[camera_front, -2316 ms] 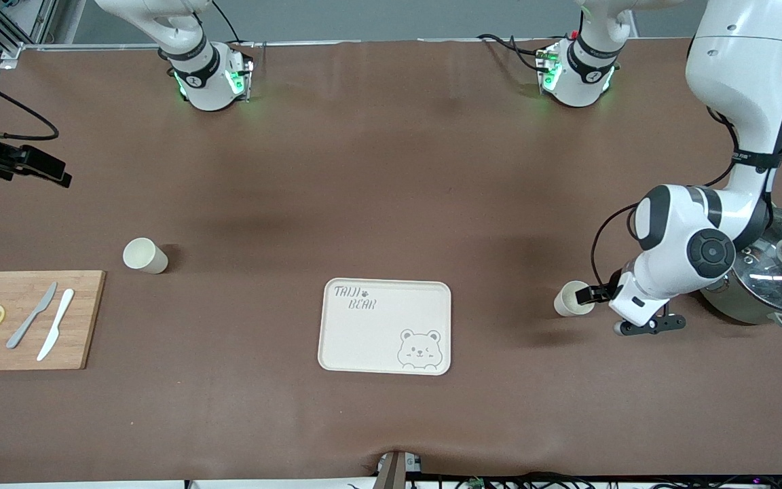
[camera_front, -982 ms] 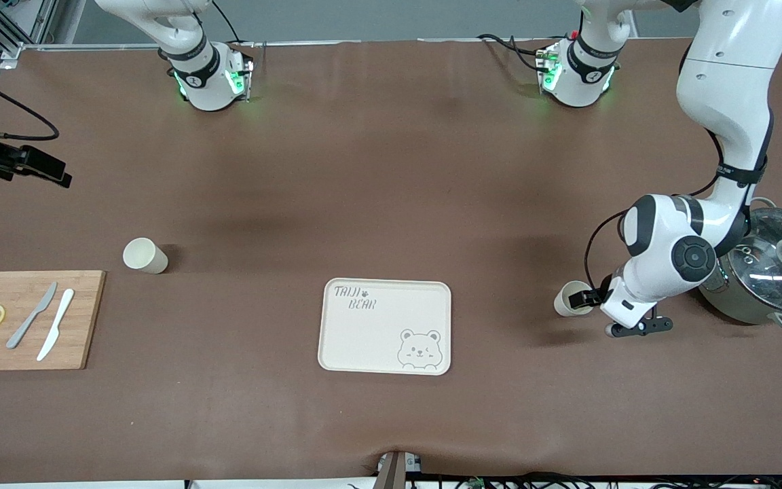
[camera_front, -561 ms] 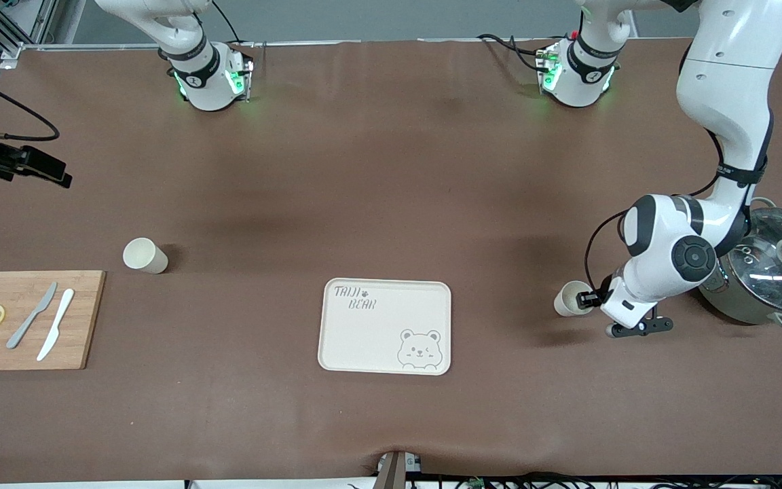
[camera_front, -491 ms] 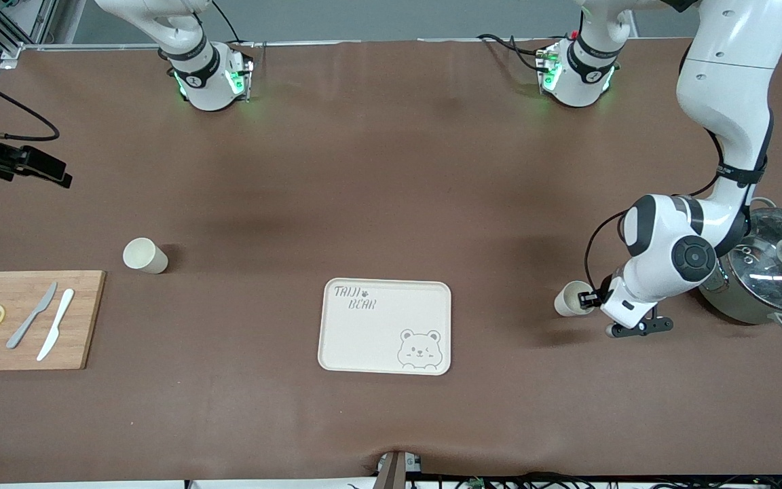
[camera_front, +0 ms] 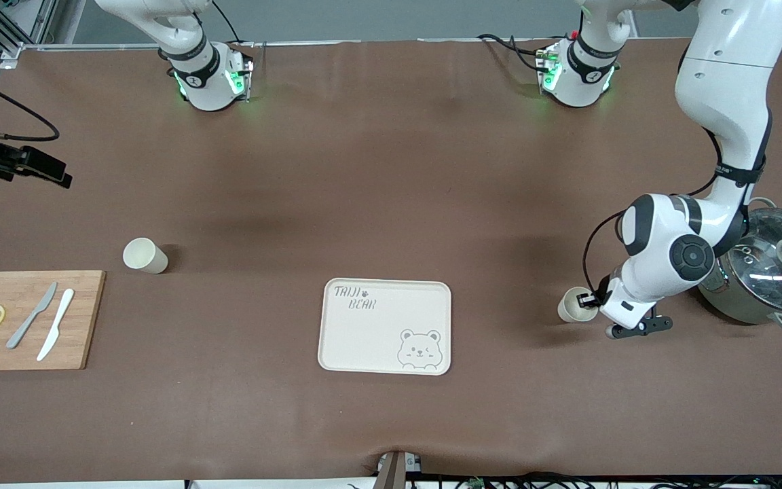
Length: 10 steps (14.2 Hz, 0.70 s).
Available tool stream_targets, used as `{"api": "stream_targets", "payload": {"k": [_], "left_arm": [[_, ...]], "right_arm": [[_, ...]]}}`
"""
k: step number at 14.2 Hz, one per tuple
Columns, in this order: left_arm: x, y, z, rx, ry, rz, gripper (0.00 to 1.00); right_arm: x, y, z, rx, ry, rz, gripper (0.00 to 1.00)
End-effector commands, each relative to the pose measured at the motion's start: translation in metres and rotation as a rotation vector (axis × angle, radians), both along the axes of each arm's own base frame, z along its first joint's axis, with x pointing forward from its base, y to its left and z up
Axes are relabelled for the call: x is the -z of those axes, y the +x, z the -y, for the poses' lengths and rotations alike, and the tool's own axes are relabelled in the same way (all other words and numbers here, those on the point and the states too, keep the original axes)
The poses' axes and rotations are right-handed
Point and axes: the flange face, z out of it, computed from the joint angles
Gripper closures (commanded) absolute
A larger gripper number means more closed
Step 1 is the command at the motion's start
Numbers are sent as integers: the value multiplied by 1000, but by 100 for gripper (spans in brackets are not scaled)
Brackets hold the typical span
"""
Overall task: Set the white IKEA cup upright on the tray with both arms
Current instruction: 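Lower the left gripper around the cup rim and close it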
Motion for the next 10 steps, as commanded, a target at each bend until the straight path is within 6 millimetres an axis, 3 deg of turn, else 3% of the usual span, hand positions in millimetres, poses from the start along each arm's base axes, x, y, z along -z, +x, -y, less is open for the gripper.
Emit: {"api": "stream_targets", "payload": {"k": [1,5,8,10], "left_arm": [[-4,-1,2,-20,-2,3,100],[-38,0,1,-13,9,-14,100],[-102,-6,7,-1,28,-58,100],[-145,-10,29,-24,46,-100,100]], "right_arm": [[17,14,3,-8,-29,-33,0],[14,16,14,9,-30,-29,0],[33,24,33,41,-25,-56,0],[42,28,34,39,-29,-69,0]]}}
